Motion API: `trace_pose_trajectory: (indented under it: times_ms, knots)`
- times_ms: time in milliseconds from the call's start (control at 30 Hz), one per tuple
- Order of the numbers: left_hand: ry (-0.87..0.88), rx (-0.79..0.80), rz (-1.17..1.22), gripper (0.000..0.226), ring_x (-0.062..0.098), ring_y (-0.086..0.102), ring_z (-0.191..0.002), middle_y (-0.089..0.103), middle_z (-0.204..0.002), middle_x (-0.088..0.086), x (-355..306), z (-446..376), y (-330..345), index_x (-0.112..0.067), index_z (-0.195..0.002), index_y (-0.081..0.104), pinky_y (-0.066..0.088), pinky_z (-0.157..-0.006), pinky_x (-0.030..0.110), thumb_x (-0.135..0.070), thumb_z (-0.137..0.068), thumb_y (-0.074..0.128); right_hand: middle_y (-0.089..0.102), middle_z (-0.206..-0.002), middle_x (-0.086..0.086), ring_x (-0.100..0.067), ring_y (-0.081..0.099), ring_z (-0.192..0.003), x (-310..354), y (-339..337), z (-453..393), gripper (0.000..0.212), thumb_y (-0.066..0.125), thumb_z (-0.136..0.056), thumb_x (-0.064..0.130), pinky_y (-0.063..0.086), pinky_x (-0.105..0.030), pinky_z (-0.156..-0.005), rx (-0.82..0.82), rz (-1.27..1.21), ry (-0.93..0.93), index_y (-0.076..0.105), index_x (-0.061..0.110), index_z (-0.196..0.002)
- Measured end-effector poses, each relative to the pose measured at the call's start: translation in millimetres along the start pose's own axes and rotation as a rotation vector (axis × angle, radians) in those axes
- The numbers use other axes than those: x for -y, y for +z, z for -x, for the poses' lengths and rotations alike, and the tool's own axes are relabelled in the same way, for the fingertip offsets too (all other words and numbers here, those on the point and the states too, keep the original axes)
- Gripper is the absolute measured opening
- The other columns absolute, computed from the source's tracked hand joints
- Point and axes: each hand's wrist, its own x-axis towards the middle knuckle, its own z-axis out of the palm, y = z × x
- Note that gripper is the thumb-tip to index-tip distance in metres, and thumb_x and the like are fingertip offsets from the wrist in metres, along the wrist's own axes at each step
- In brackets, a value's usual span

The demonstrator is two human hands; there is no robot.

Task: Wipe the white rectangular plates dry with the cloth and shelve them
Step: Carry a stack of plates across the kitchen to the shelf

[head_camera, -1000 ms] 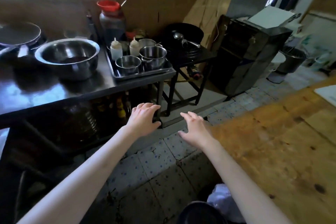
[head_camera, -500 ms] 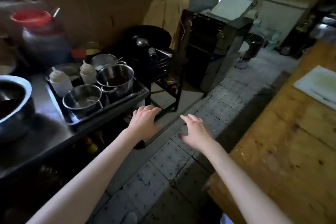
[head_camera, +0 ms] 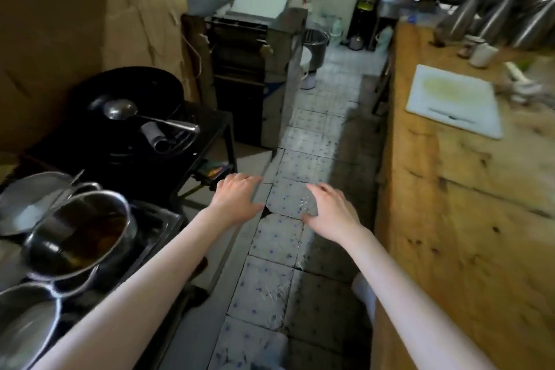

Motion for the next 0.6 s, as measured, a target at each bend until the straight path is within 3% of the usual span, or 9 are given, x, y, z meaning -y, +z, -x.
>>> trace_pose_trajectory:
  times_ms: [600]
  knots:
    - [0.252, 0.044, -0.089, 0.066, 0.025, 0.033, -0.137, 0.037, -0.149, 0.002, -50.5, -317.6, -49.8, -0.024, -0.145, 0.033, 0.031, -0.111, 0.042, -0.045, -0.088, 0.059, 0.027, -0.152, -0.006, -0.030, 0.024, -0.138, -97.7, -104.3, -226.0, 0.070, 0.059, -0.088, 0.043, 0.035, -0.046, -0.106, -0.094, 0.027, 0.183, 0.026, 0.024, -0.146]
